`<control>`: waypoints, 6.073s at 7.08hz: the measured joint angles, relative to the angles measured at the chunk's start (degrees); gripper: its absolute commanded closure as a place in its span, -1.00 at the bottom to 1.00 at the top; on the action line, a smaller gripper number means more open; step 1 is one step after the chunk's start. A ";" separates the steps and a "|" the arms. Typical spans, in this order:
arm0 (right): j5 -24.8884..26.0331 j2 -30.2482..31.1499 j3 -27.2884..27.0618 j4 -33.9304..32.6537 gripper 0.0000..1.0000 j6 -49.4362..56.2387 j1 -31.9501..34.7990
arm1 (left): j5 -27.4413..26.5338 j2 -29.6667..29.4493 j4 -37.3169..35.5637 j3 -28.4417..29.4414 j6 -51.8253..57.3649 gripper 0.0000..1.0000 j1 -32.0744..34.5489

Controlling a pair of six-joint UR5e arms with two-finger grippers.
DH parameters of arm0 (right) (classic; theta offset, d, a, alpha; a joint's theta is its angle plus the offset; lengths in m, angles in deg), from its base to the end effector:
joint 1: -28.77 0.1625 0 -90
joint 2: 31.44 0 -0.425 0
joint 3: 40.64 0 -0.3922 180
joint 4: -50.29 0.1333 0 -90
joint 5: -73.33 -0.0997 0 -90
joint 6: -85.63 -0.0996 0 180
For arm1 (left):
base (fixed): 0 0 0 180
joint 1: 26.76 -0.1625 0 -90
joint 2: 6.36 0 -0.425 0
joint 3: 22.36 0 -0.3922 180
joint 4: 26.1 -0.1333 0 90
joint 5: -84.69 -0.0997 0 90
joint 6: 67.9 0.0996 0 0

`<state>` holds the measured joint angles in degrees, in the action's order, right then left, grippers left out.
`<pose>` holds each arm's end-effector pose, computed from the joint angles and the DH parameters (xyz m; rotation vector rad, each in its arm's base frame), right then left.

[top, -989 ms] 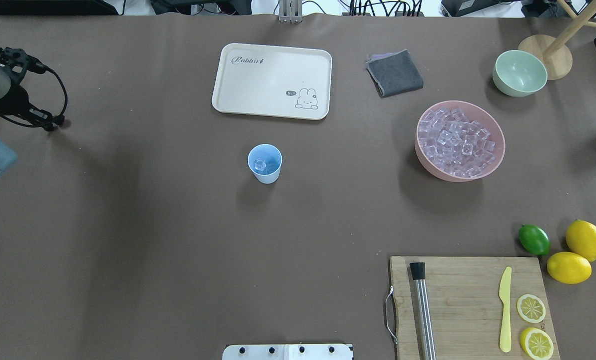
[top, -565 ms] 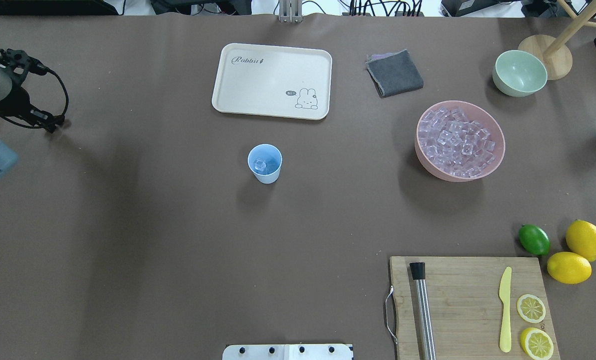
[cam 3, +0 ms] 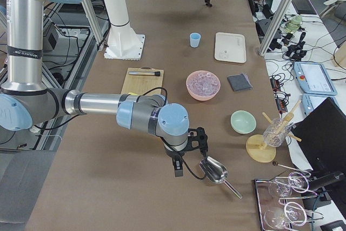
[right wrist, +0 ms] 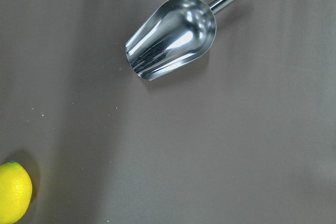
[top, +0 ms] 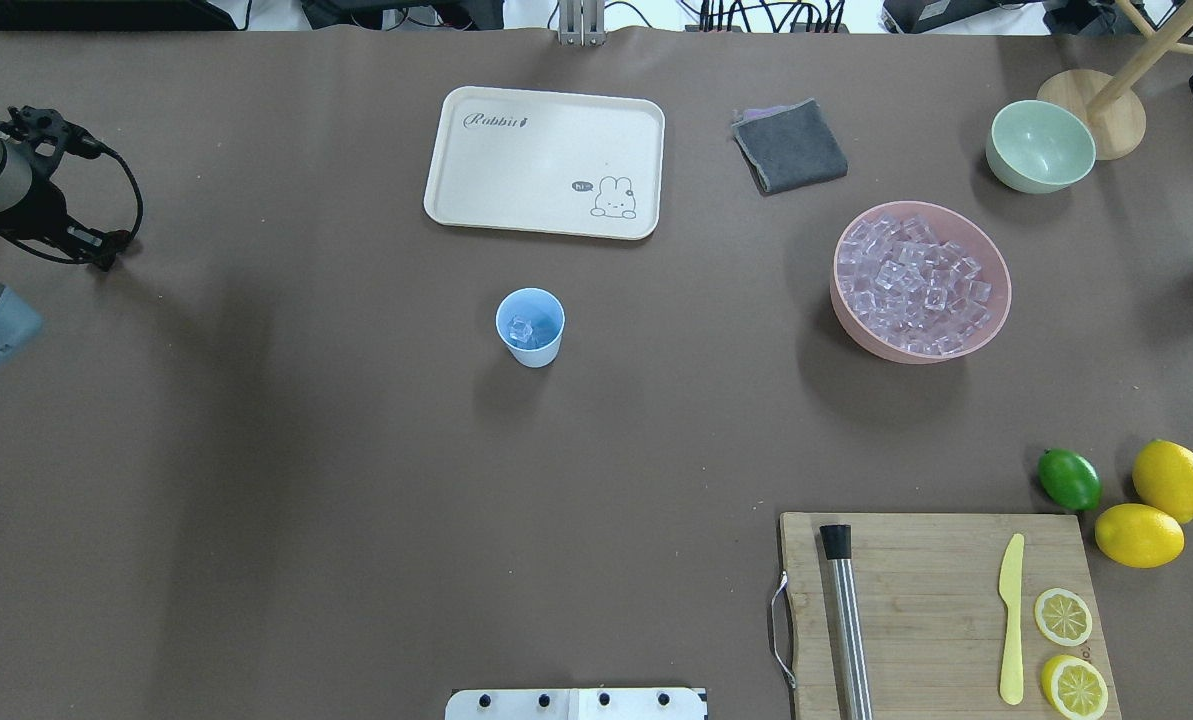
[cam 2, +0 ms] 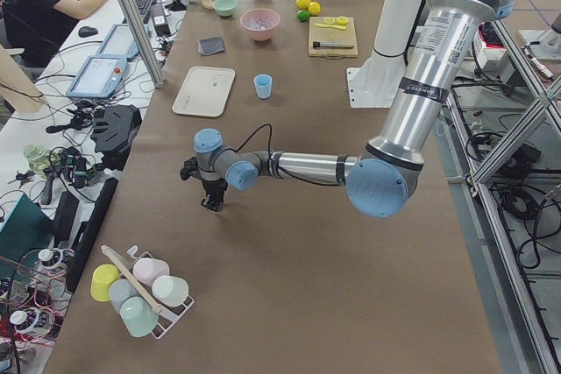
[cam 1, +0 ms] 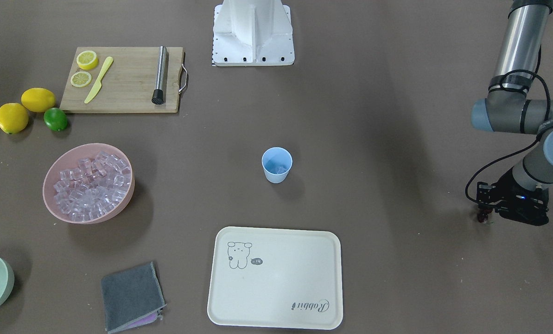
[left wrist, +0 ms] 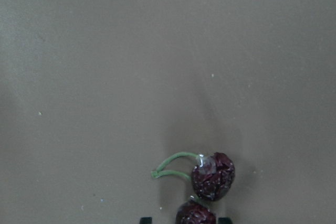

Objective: Put ice and cherries in cup

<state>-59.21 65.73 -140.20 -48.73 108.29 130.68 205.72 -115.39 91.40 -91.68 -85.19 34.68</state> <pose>0.1532 -0.4065 0.6522 0.1151 -0.7415 -0.1358 0.2424 -0.6167 0.6089 0.1986 0.6640 0.3109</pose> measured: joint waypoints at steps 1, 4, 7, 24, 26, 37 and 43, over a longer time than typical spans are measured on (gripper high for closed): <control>0.00 0.08 -0.04 -0.02 -1.00 0.01 0.02 | 0.02 -0.14 0.06 -0.22 -0.10 0.61 -0.05; -0.04 0.59 -0.47 -0.03 -1.00 0.15 0.31 | 0.39 -0.64 -1.36 -4.75 -2.93 0.62 0.41; 0.02 1.04 -1.09 -0.04 -1.00 0.23 0.53 | 1.87 -2.47 -13.51 -21.62 -16.24 0.61 -1.92; 0.35 1.12 -0.71 -0.03 -1.00 -0.31 0.48 | -10.98 -20.17 -13.42 -26.30 -60.01 -0.95 -27.08; 0.35 1.07 -0.77 -0.03 -1.00 -0.32 0.48 | -10.39 -19.13 -13.48 -27.43 -59.72 -0.95 -25.95; -0.16 1.01 -1.01 -0.10 -1.00 -0.77 0.47 | 19.37 19.97 -13.78 -22.30 12.68 -0.96 24.40; -0.39 -1.76 0.27 -0.16 -0.99 -4.78 -4.75 | 21.64 22.47 -15.28 -16.78 23.93 -0.96 33.66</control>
<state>-59.60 63.98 -139.93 -48.89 103.51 125.93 227.36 -92.93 76.13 -108.46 -61.25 68.34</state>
